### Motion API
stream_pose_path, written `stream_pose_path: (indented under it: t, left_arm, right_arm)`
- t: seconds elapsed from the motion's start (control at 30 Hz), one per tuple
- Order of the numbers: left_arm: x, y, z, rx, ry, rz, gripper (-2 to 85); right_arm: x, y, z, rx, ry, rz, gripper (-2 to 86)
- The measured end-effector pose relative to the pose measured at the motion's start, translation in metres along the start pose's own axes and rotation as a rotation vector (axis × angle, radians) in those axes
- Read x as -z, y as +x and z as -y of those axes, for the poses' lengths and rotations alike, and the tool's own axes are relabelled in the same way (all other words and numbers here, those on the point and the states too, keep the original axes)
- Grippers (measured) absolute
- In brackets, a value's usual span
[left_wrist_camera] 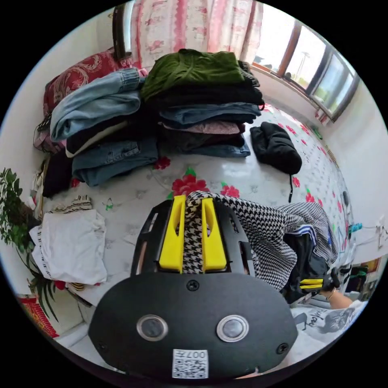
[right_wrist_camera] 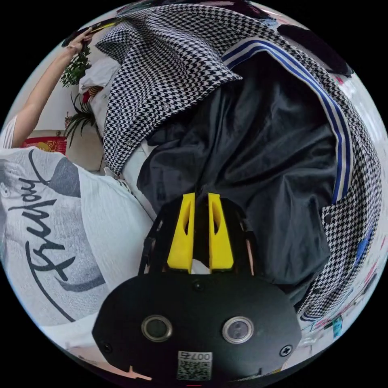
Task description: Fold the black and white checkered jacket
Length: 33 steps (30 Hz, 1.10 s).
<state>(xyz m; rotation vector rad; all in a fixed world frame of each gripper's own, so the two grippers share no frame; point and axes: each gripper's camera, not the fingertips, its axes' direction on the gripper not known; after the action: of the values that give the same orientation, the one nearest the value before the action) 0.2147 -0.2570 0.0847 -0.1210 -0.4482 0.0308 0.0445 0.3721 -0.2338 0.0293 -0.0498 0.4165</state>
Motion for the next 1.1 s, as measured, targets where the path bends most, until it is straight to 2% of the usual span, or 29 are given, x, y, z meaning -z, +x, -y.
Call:
stream_pose_path:
  t: [0.03,0.1,0.13,0.2,0.27,0.33,0.43,0.47,0.57,0.7,0.8,0.9,0.97,1.1]
  left_arm:
    - [-0.005,-0.002,0.000,0.024,0.005,-0.030,7.4]
    - [-0.013,0.006,-0.028,0.021,0.127,-0.087,7.5]
    - [-0.015,0.009,-0.039,0.017,0.145,-0.081,7.4]
    - [-0.027,0.018,-0.087,0.011,0.147,-0.016,7.0]
    - [-0.037,0.020,-0.129,0.026,0.106,-0.014,6.6]
    - [-0.047,0.024,-0.173,0.036,0.047,-0.078,7.1]
    - [-0.060,0.037,-0.241,0.019,-0.065,-0.227,8.9]
    - [-0.062,0.042,-0.264,0.022,-0.098,-0.274,9.5]
    - [-0.057,0.047,-0.308,0.057,-0.123,-0.317,9.6]
    - [-0.043,0.054,-0.334,0.070,-0.089,-0.314,9.7]
    - [-0.047,0.067,-0.343,0.088,-0.092,-0.351,11.5]
    - [-0.054,0.093,-0.351,0.068,-0.119,-0.390,13.2]
    - [-0.056,0.115,-0.356,0.014,-0.136,-0.387,13.5]
    - [-0.059,0.169,-0.373,-0.157,-0.165,-0.322,14.8]
  right_arm:
    - [0.025,0.004,0.002,-0.014,0.066,-0.039,4.6]
    - [0.066,0.016,0.005,-0.081,0.229,-0.056,5.1]
    - [0.090,0.027,0.007,-0.124,0.342,-0.017,5.4]
    - [0.107,0.045,0.018,-0.172,0.445,0.066,6.0]
    - [0.101,0.064,0.038,-0.211,0.439,0.171,6.6]
    - [0.073,0.082,0.072,-0.250,0.349,0.315,6.8]
    - [0.045,0.092,0.101,-0.307,0.315,0.512,5.0]
    - [0.046,0.091,0.105,-0.319,0.328,0.514,4.4]
    - [0.093,0.065,0.123,-0.208,0.473,0.399,2.0]
    - [0.194,0.009,0.146,-0.035,0.711,0.109,0.9]
    - [0.229,-0.009,0.156,-0.111,0.790,-0.084,1.8]
    - [0.223,-0.008,0.144,-0.238,0.726,-0.111,3.1]
    - [0.210,-0.021,0.111,-0.214,0.725,-0.105,3.9]
    - [0.147,-0.060,0.004,-0.178,0.597,-0.138,5.0]
